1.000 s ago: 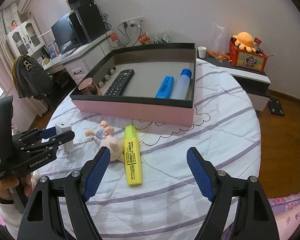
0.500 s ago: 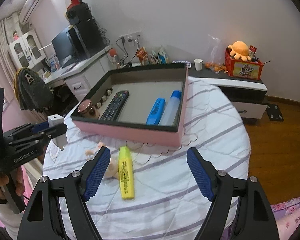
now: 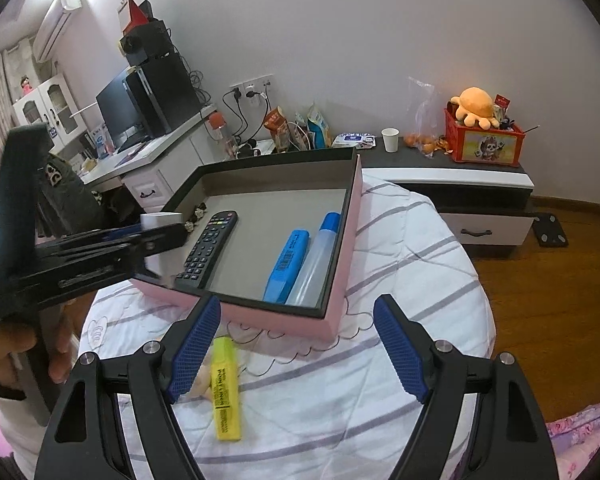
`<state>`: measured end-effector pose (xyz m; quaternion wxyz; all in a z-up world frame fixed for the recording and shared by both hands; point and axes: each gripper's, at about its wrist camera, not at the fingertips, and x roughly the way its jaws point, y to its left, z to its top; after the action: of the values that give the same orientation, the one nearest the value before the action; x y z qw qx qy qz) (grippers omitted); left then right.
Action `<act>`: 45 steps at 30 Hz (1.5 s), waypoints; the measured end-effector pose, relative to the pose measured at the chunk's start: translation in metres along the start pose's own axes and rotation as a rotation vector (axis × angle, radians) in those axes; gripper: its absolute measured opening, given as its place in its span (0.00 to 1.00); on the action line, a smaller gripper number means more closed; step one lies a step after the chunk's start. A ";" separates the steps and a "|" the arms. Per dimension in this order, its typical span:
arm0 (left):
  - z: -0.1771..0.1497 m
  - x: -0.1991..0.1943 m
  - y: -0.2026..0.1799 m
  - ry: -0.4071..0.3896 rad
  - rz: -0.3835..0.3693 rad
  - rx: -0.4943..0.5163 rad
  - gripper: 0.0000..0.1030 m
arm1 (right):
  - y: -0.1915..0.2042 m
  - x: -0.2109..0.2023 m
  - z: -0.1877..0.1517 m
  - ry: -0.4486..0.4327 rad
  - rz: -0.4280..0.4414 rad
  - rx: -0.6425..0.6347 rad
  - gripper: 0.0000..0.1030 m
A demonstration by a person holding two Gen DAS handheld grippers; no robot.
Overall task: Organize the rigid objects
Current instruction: 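Lift the white charger with the left gripper and carry it over the box, then lower the charger into the box beside the remote and open the left gripper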
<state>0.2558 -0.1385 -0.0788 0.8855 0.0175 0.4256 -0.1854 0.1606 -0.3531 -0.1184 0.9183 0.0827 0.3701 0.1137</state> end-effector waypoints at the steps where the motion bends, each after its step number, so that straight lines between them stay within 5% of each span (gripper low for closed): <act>1: 0.001 0.005 -0.001 0.006 0.002 -0.001 0.39 | -0.002 0.003 0.001 0.002 0.001 0.000 0.78; 12: -0.007 0.075 0.013 0.155 0.067 -0.059 0.39 | -0.019 0.034 0.009 0.041 0.013 -0.001 0.78; 27: -0.015 0.082 0.026 0.197 0.159 -0.064 0.43 | -0.008 0.053 0.002 0.104 0.022 -0.037 0.78; 32: -0.013 0.057 0.026 0.148 0.097 -0.091 0.66 | -0.006 0.049 0.000 0.107 0.018 -0.042 0.78; 36: -0.015 0.018 0.027 0.078 0.045 -0.103 0.68 | -0.001 0.040 -0.003 0.099 0.010 -0.040 0.78; 38: -0.017 -0.003 0.029 0.036 0.026 -0.109 0.78 | 0.002 0.036 -0.005 0.095 0.002 -0.041 0.78; 45: -0.047 -0.089 0.043 -0.130 0.084 -0.077 0.93 | 0.024 0.013 -0.016 0.077 0.000 -0.060 0.78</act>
<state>0.1845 -0.0618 -0.0470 0.9184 -0.0108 0.3727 -0.1325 0.1551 -0.3259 -0.1329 0.9055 0.0508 0.4016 0.1277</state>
